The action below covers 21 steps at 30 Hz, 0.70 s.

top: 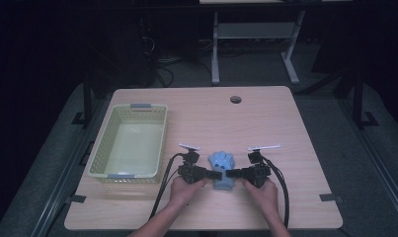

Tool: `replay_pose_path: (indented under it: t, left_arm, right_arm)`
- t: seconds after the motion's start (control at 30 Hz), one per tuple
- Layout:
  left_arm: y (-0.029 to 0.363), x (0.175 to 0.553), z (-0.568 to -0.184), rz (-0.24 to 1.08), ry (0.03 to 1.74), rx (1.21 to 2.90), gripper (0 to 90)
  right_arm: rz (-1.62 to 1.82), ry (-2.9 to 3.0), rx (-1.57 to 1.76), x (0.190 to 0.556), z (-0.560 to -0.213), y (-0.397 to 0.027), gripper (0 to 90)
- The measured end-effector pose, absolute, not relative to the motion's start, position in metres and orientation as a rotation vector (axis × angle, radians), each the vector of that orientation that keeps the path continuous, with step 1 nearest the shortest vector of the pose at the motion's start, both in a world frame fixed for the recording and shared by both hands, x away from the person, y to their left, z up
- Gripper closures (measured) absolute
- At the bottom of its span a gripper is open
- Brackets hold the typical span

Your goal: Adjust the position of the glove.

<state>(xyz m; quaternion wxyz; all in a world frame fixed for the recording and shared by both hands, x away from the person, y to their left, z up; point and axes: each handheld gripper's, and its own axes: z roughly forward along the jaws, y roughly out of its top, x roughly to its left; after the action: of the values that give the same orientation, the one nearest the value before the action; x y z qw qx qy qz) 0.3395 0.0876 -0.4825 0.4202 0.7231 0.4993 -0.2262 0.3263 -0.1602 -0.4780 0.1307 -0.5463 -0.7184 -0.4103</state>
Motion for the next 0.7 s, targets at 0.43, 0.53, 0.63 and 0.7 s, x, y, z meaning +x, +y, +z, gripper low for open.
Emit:
replay_pose_path:
  t: [0.43, 0.53, 0.63, 0.7]
  left_arm:
    - [0.091, 0.339, -0.474, -0.534, 1.222, 1.819, 72.7]
    - [0.094, 0.34, -0.47, -0.523, 1.216, 1.816, 72.6]
    - [0.097, 0.34, -0.464, -0.511, 1.212, 1.812, 72.7]
    - [0.099, 0.341, -0.46, -0.502, 1.205, 1.811, 72.6]
  right_arm:
    - [-1.234, -2.099, -1.574, 0.322, -0.466, -0.156, 80.2]
    - [-1.244, -2.108, -1.566, 0.322, -0.459, -0.152, 80.4]
    - [-1.257, -2.113, -1.557, 0.323, -0.455, -0.15, 80.6]
    - [-1.258, -2.11, -1.555, 0.323, -0.454, -0.149, 80.7]
